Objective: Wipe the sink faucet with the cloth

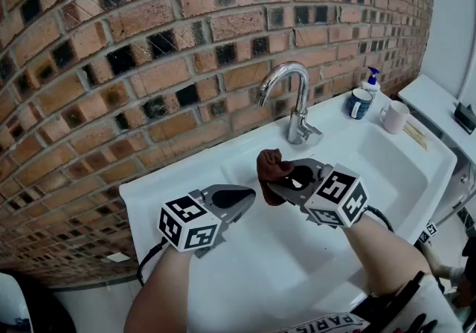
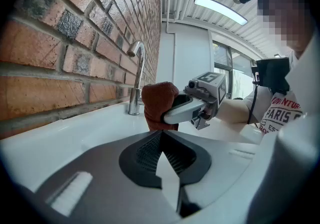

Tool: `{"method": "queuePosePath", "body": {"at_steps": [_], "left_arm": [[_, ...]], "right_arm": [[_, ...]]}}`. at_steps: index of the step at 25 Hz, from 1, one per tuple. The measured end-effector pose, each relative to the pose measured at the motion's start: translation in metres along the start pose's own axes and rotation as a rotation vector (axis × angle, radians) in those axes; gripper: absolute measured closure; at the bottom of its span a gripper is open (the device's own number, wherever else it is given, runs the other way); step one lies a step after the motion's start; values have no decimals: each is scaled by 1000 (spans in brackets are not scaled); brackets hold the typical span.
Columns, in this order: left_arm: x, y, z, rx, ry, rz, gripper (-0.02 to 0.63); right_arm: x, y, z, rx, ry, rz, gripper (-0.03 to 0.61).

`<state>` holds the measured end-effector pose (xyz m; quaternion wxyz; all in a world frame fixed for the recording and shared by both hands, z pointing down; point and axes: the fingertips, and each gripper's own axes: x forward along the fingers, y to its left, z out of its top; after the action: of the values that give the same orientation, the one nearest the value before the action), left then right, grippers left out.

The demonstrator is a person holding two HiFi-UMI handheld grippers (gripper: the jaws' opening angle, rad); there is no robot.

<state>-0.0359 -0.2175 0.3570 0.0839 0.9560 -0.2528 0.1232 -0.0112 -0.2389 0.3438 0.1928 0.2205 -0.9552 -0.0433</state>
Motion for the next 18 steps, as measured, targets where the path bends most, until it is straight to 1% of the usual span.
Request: {"method": "queuePosePath", "body": {"at_steps": [3, 6, 9, 16, 18], "left_arm": [[-1, 0, -1, -3, 2, 0, 607], [-2, 0, -1, -5, 4, 0, 607], [-2, 0, -1, -5, 4, 0, 607], [-1, -1, -1, -6, 4, 1, 607], [-2, -1, -1, -5, 5, 1, 607]], "right_arm": [[-2, -1, 12, -19, -18, -15, 483], [-9, -6, 30, -63, -40, -53, 483], [-17, -14, 52, -105, -68, -92, 483], [-25, -25, 106, -202, -113, -143, 483], [-26, -29, 120, -215, -129, -153, 483]]}}
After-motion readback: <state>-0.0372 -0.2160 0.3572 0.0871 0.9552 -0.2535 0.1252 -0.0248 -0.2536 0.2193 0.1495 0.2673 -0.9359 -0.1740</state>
